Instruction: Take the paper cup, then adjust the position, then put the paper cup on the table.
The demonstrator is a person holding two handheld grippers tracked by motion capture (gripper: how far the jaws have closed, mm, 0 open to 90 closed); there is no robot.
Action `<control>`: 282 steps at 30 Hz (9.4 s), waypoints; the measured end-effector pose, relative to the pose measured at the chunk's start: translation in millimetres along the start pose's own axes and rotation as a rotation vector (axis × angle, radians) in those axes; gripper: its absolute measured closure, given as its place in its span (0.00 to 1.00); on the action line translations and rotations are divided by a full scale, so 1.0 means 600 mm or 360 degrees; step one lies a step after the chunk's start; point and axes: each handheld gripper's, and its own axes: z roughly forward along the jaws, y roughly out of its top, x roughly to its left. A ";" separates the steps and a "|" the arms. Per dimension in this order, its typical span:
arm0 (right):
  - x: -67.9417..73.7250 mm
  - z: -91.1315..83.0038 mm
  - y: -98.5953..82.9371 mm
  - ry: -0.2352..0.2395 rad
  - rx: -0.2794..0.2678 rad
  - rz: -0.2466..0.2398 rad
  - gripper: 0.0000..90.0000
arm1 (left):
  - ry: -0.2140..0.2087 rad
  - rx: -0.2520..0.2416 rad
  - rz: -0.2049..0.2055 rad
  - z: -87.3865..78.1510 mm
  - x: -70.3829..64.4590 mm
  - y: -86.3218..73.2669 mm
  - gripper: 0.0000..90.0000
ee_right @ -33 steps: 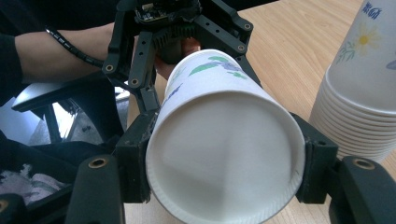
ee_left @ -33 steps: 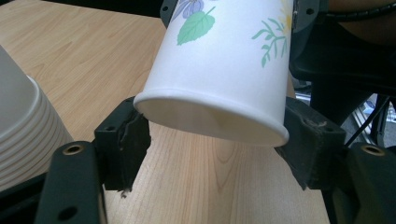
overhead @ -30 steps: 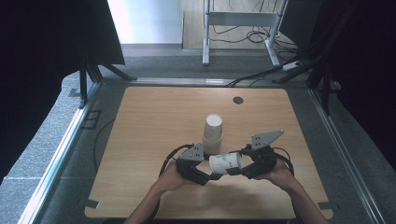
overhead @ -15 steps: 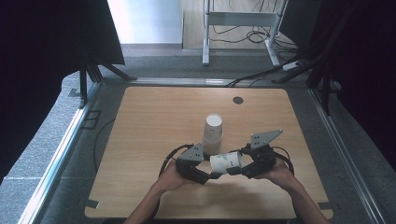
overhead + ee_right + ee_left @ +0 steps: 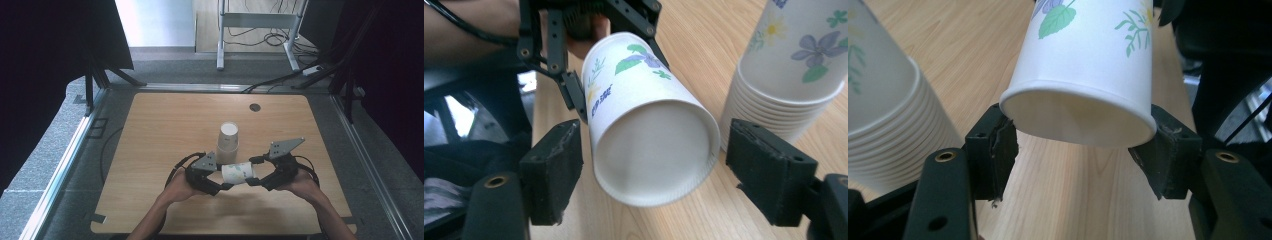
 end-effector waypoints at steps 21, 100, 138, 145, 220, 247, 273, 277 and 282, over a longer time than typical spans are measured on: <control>0.014 0.042 0.029 -0.0101 0.0471 -0.0180 0.15 | 0.0069 0.0531 0.0207 0.003 0.004 0.048 0.40; 0.020 0.032 -0.011 -0.0051 0.0043 -0.0162 0.41 | -0.0082 0.0006 -0.0147 -0.035 0.016 0.070 0.15; 0.011 0.042 -0.028 0.0020 -0.0027 -0.0148 0.30 | -0.0175 -0.0042 -0.0083 -0.023 0.016 0.072 0.37; 0.010 0.042 -0.030 -0.0056 -0.0021 -0.0116 0.20 | -0.0112 0.0027 -0.0047 -0.028 0.017 0.078 0.37; 0.010 0.008 -0.115 -0.0631 0.0035 0.0159 0.00 | 0.0375 0.0545 -0.0219 -0.083 0.073 0.071 0.36; -0.001 0.016 -0.143 -0.0638 0.0137 0.0214 0.00 | 0.0631 0.0813 -0.0438 -0.097 0.132 0.027 0.34; -0.001 0.021 -0.145 -0.0600 0.0170 0.0206 0.02 | 0.0692 0.1085 -0.0525 -0.079 0.159 -0.006 0.32; -0.001 0.020 -0.145 -0.0593 0.0173 0.0205 0.02 | 0.0696 0.1108 -0.0528 -0.076 0.160 -0.007 0.31; -0.001 0.021 -0.145 -0.0591 0.0175 0.0206 0.02 | 0.0689 0.1124 -0.0543 -0.071 0.163 -0.011 0.30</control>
